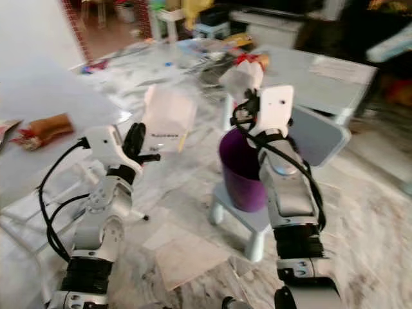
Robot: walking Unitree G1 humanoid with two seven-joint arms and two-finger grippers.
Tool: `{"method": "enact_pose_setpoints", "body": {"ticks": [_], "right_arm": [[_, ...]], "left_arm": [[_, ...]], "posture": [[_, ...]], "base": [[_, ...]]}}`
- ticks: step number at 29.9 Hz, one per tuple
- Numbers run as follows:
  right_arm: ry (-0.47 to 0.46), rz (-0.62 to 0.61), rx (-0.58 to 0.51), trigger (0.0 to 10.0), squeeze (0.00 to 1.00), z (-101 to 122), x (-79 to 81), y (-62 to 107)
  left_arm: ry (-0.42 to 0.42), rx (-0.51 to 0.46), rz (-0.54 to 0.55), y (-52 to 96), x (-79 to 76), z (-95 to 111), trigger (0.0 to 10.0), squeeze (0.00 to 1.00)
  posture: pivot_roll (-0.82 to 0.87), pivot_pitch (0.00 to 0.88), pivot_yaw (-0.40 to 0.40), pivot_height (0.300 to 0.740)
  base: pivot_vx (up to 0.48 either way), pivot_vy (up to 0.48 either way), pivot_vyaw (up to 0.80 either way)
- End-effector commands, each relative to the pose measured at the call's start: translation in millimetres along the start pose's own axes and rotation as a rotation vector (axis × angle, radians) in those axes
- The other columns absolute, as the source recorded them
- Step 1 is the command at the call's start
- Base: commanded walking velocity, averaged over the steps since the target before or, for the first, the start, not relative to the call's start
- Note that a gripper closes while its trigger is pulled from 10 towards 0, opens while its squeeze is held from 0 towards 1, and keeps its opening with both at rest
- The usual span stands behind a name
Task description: Picking trash to rubbish bin
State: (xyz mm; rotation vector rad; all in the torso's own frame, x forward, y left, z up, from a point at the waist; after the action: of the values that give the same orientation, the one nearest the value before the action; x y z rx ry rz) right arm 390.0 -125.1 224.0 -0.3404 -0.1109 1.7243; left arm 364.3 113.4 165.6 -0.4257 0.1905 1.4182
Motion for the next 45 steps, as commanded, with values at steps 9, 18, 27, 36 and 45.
{"method": "enact_pose_setpoints", "body": {"ticks": [9,18,27,36,45], "right_arm": [[0.006,-0.002,-0.018,10.0,0.00,4.7,-1.4,-1.0],[0.008,-0.003,-0.021,10.0,0.00,5.3,-1.8,-0.9],[0.010,-0.005,-0.020,10.0,0.00,4.9,-2.5,-0.5],[0.007,-0.009,-0.018,10.0,0.00,4.7,-2.5,-0.8],[0.005,-0.014,-0.005,10.0,0.00,2.7,-3.2,-1.3]], "left_arm": [[0.006,0.017,0.001,-0.9,0.2,-2.0,2.0,0.00],[0.009,0.027,-0.004,-0.1,-0.9,-3.9,1.1,0.00],[0.002,0.020,-0.008,0.4,-1.4,-3.1,2.7,0.00],[0.000,0.023,-0.021,0.4,-4.3,-3.6,3.2,0.00],[-0.008,0.029,-0.029,0.8,-5.8,-5.3,2.7,0.00]], "posture": [[-0.05,0.058,0.060,0.740],[-0.05,0.057,0.061,0.740],[-0.05,0.057,0.063,0.740],[-0.05,0.060,0.065,0.740],[-0.05,0.058,0.066,0.740]], "base": [[0.000,0.000,-0.05],[0.000,0.267,0.00],[0.000,0.244,0.00],[0.000,0.000,0.00],[0.000,0.000,-0.24]]}}
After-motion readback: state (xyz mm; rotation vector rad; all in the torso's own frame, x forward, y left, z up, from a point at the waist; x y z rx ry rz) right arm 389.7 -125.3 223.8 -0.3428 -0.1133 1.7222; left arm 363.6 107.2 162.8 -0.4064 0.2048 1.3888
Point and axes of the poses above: a point about 5 cm out from each wrist's last joint towards the gripper, its own y axis pointing back from the gripper into the wrist, its own z axis along the axis of the wrist's last joint, x = y × z, the point moved 4 cm from there along -y, pointing out of the wrist towards the gripper, and after that the axes turned 7 degrees about y, right-handed, at the moved point
